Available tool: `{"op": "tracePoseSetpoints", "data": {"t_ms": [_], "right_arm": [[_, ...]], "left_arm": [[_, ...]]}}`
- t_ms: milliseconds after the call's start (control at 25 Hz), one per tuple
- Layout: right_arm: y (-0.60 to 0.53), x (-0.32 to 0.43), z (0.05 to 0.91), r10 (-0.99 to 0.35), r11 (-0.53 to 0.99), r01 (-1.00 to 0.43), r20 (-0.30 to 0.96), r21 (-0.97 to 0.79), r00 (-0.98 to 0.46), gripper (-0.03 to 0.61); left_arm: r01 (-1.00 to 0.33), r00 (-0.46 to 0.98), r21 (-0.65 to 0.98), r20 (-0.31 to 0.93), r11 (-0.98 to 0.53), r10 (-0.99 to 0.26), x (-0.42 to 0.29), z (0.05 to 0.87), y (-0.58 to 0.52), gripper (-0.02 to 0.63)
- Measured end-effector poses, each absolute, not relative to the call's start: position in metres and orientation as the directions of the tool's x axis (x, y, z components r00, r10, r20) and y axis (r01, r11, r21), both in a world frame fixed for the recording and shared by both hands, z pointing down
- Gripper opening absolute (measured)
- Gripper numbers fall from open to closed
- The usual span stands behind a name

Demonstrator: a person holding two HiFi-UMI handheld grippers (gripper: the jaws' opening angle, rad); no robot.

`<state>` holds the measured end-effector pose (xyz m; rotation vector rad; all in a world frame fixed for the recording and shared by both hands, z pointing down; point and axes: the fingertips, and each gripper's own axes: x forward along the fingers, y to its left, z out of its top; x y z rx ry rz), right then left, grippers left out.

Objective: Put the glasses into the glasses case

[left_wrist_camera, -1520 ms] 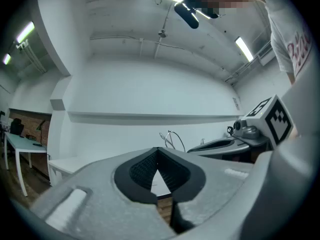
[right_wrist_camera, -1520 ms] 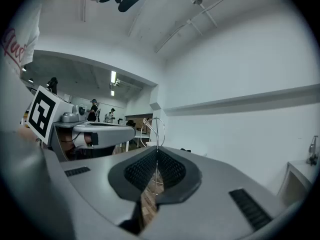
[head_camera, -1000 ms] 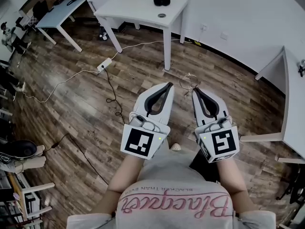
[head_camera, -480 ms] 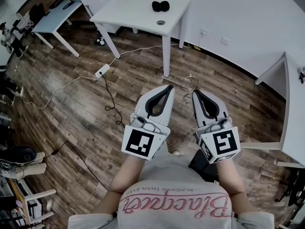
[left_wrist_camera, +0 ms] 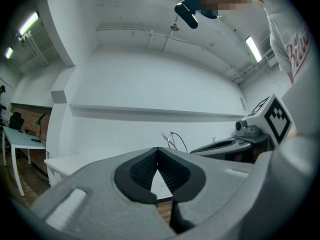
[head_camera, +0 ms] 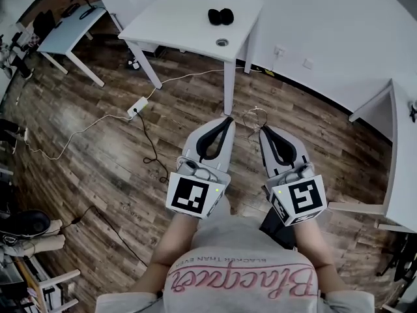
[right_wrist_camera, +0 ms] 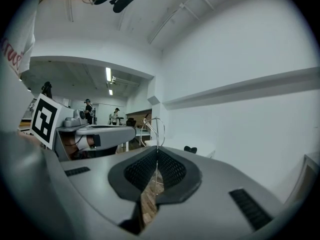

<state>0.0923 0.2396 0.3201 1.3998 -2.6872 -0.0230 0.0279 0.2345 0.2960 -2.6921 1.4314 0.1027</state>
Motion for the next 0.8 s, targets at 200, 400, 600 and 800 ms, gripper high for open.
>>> {"op": "tracePoseSetpoints", "data": {"t_ms": [200, 400, 600, 800], "right_arm": [[0.204, 0.068, 0.321, -0.824, 0.564, -0.824, 0.103, 0.054, -0.557, 0.015], [0.17, 0.041, 0.318, -0.828, 0.558, -0.828, 0.103, 0.055, -0.551, 0.015], [0.137, 0.023, 0.317, -0.85, 0.523, -0.851, 0.107, 0.05, -0.516, 0.015], [0.115, 0.013, 0.321, -0.865, 0.495, -0.868, 0.122, 0.045, -0.487, 0.015]], "left_arm": [[-0.828, 0.56, -0.037, -0.095, -0.559, -0.823, 0.001, 0.297, 0.196, 0.005], [-0.815, 0.58, -0.052, -0.093, -0.578, -0.809, -0.022, 0.295, 0.159, 0.005], [-0.79, 0.614, -0.063, -0.095, -0.61, -0.784, -0.037, 0.293, 0.124, 0.005], [-0.776, 0.631, -0.049, -0.071, -0.629, -0.772, -0.049, 0.299, 0.101, 0.005]]}}
